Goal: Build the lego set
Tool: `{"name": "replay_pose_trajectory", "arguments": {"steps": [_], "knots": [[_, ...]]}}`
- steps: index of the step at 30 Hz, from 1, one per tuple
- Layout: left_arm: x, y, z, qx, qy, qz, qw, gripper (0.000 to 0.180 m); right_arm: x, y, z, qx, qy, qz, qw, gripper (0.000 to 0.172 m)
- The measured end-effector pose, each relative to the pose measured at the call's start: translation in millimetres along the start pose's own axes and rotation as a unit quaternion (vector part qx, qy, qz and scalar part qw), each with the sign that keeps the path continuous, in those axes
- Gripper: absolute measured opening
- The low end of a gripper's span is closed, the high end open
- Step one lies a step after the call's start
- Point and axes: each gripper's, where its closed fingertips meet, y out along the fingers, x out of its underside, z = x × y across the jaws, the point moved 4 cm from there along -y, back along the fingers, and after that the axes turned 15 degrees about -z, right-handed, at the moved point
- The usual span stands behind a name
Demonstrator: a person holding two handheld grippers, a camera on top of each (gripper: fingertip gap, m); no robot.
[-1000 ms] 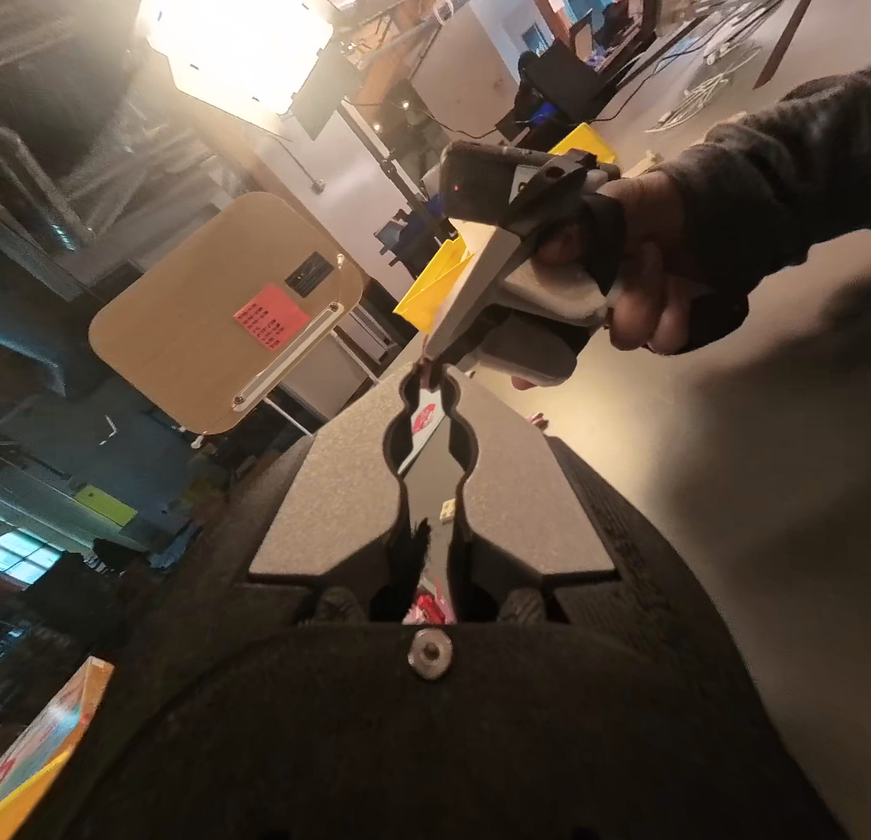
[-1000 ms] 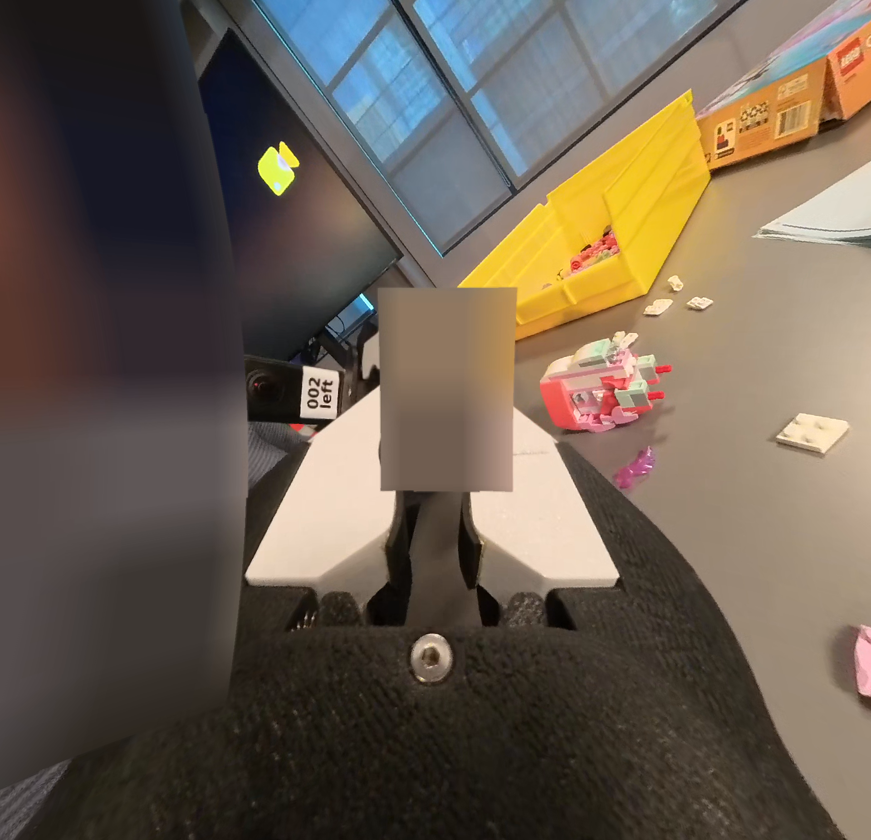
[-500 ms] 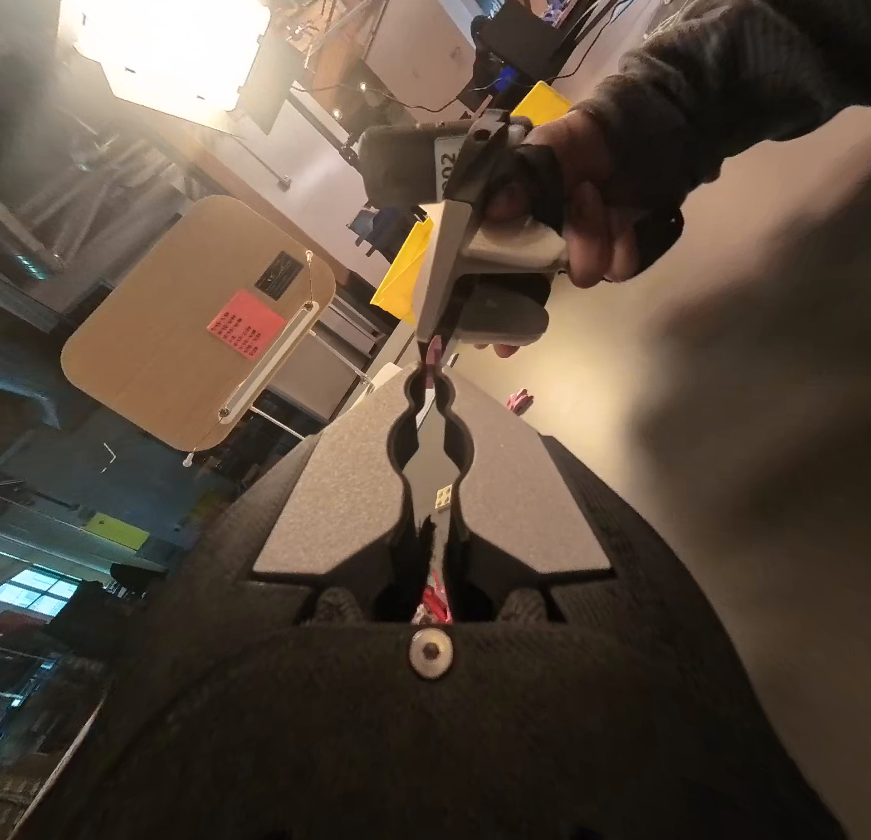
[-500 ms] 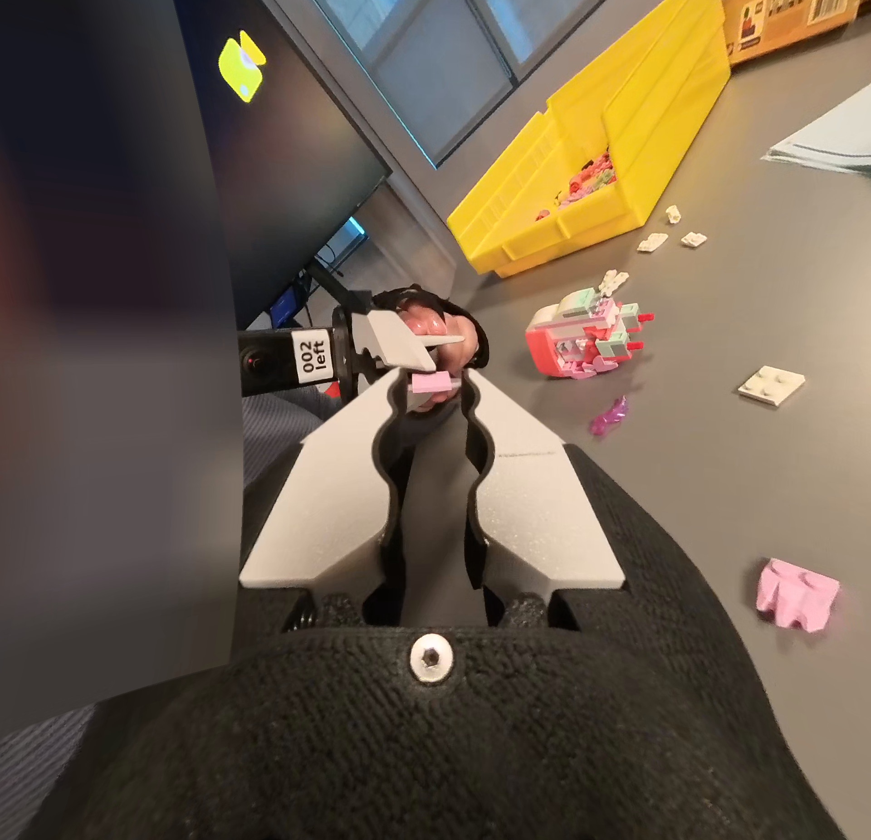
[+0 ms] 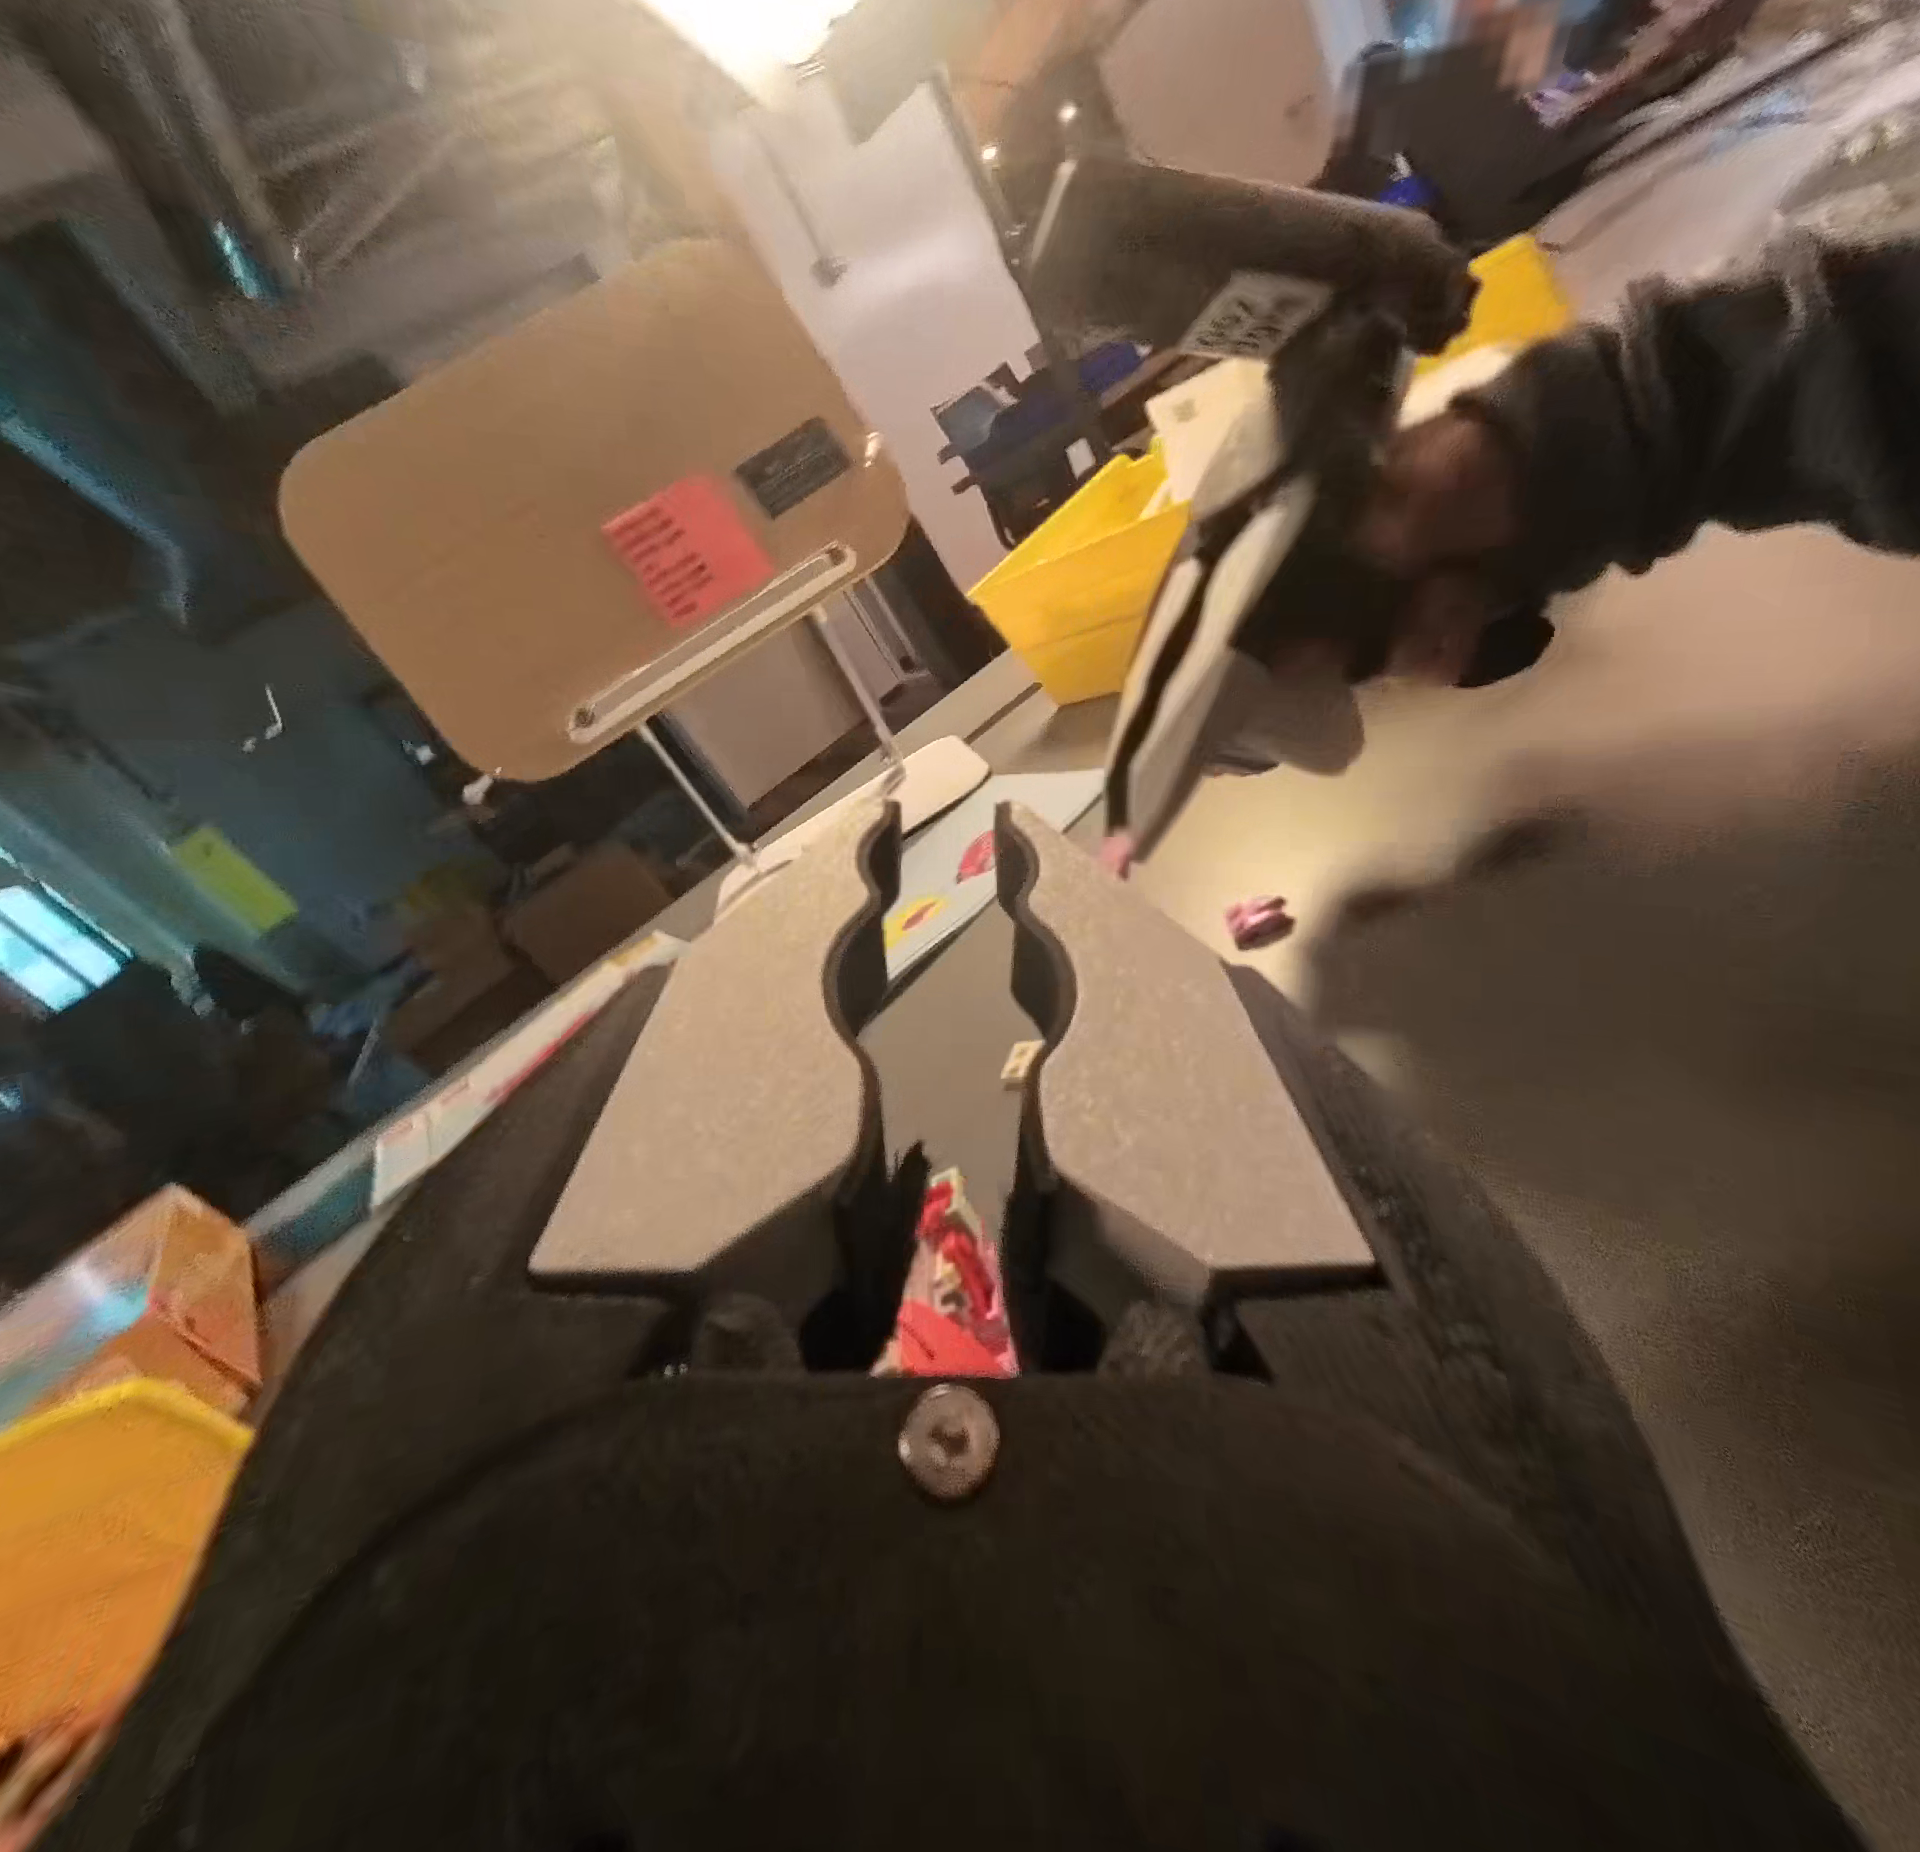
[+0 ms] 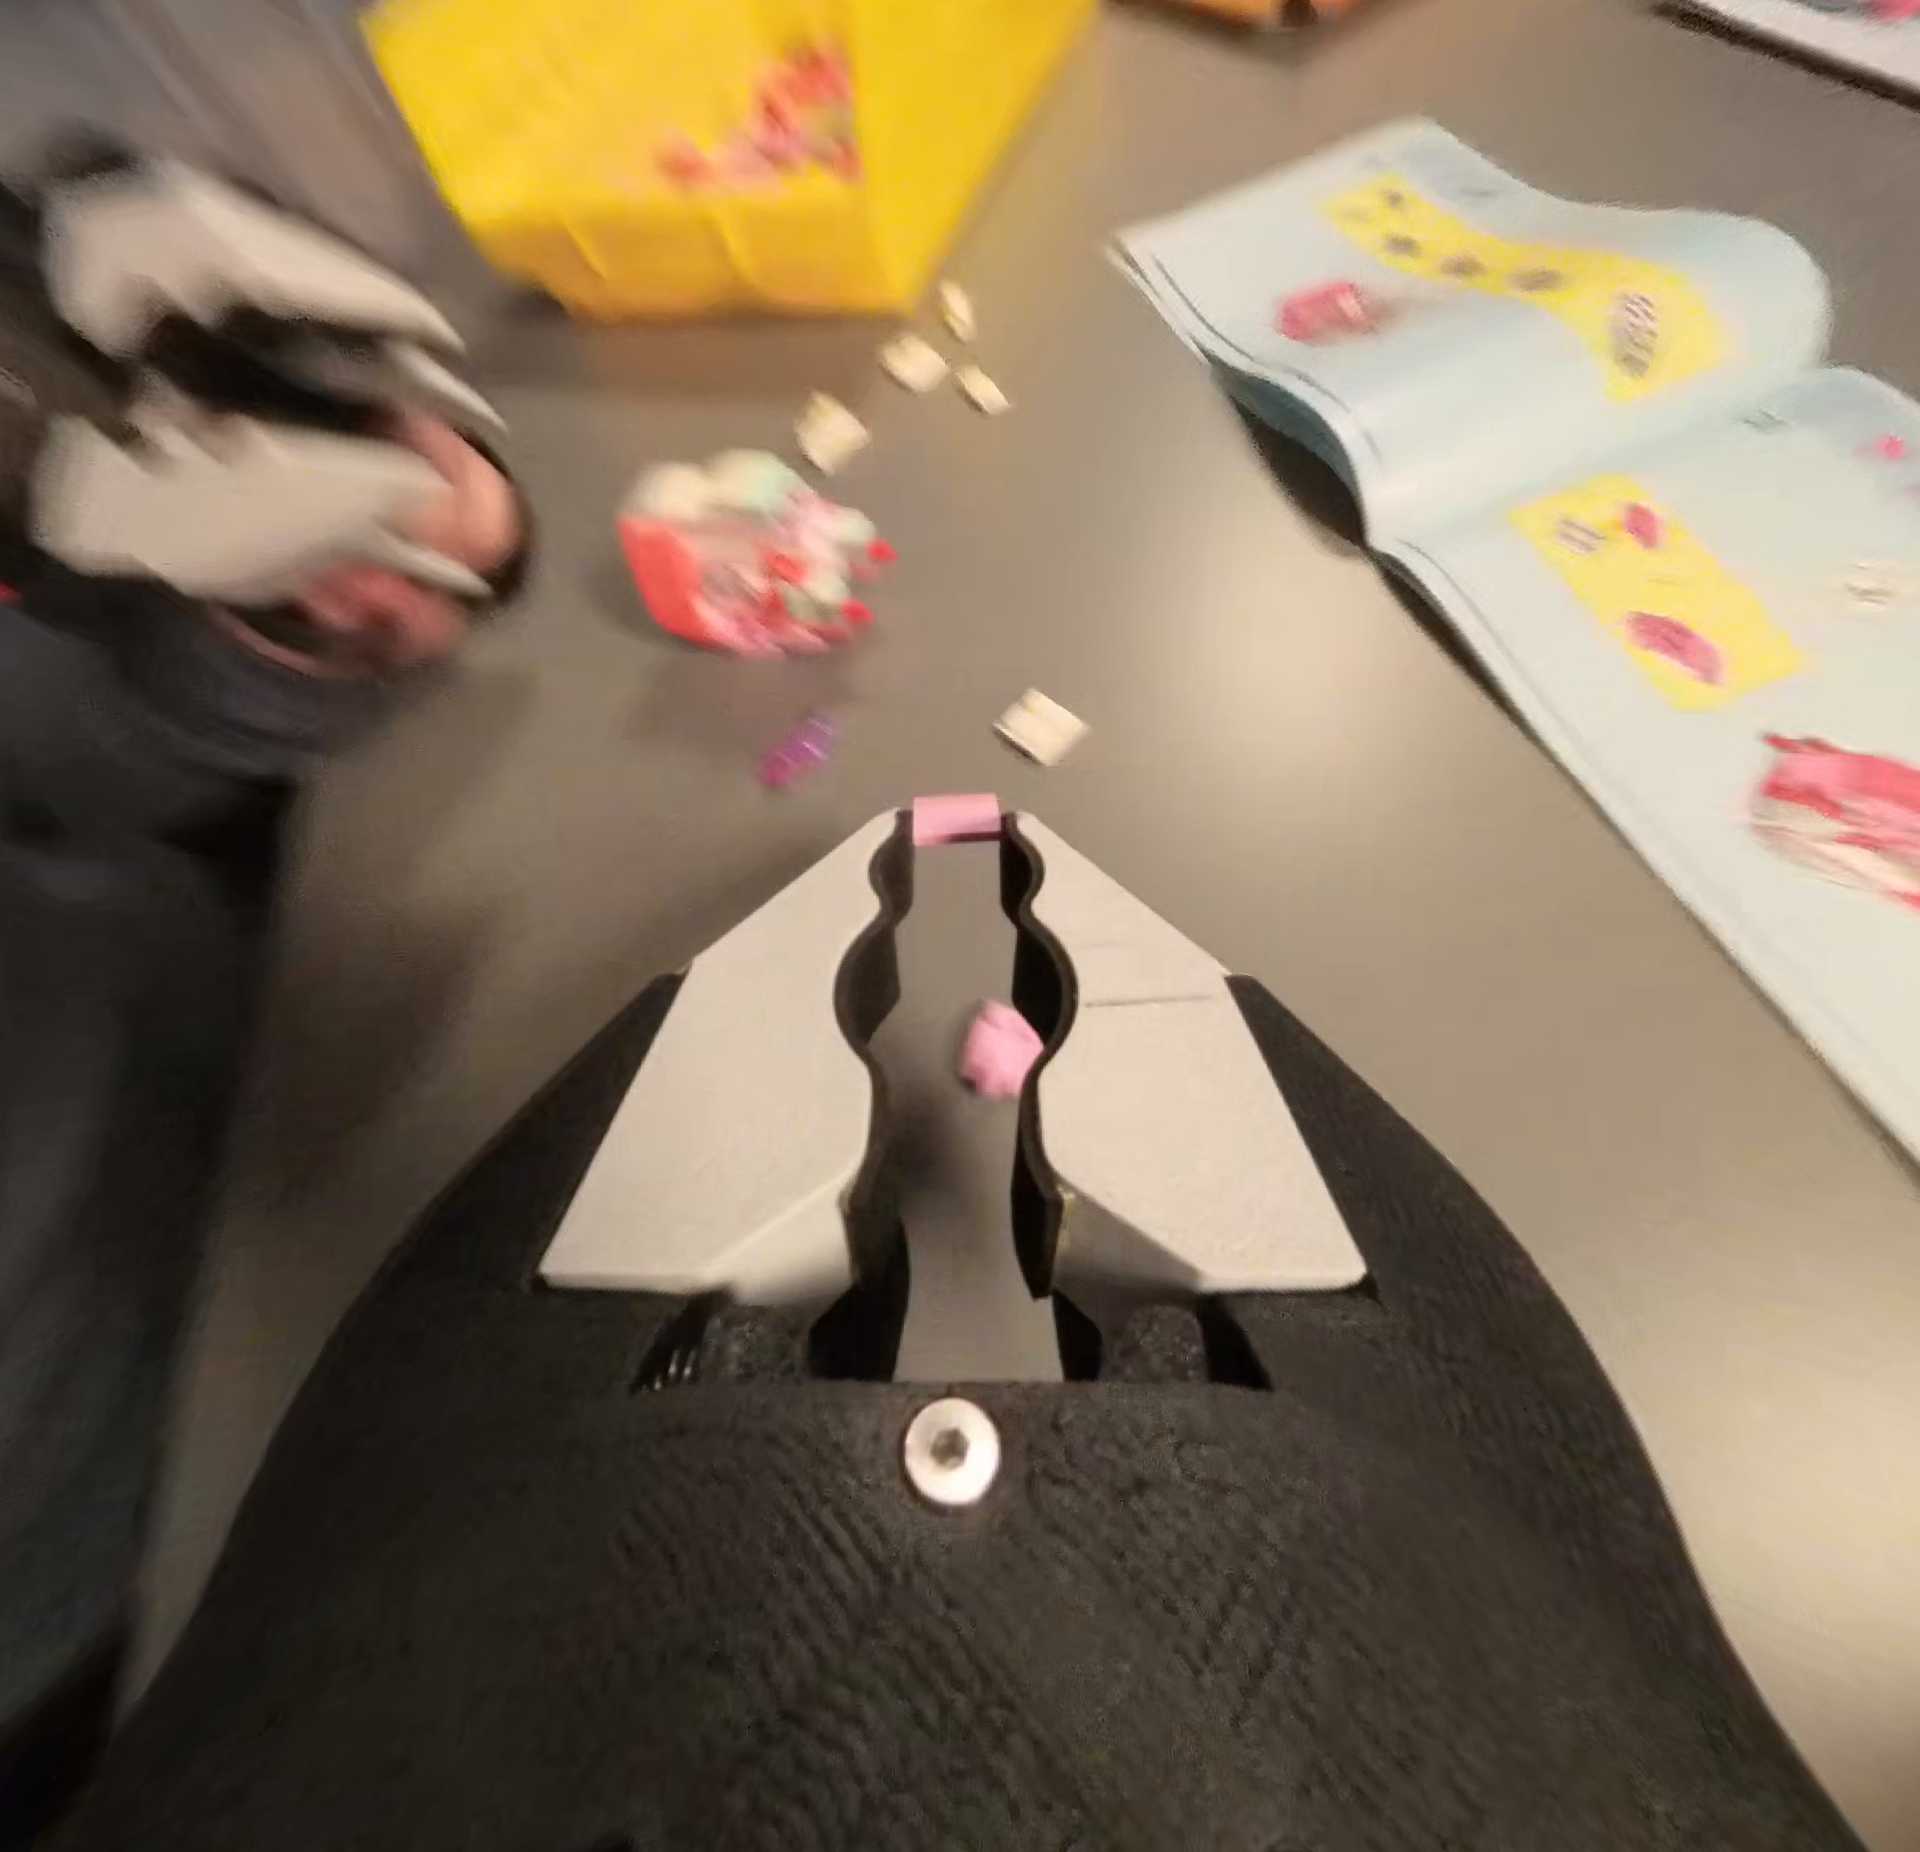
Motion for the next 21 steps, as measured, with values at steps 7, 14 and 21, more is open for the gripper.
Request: {"name": "replay_pose_trajectory", "arguments": {"steps": [7, 14, 21], "knots": [[6, -2, -16, 0.004, -0.072, 0.005, 0.997, 0.016, 23, 28, 25, 0.06, -0.091, -0.127, 0.986, 0.015], [5, -5, -13, 0.006, -0.056, 0.016, 0.998, 0.018, 22, 28, 33, 0.045, -0.103, -0.156, 0.981, 0.024], [5, -7, -15, 0.007, -0.062, 0.024, 0.998, 0.016, 6, 27, 30, 0.062, -0.139, -0.135, 0.979, 0.04]]}}
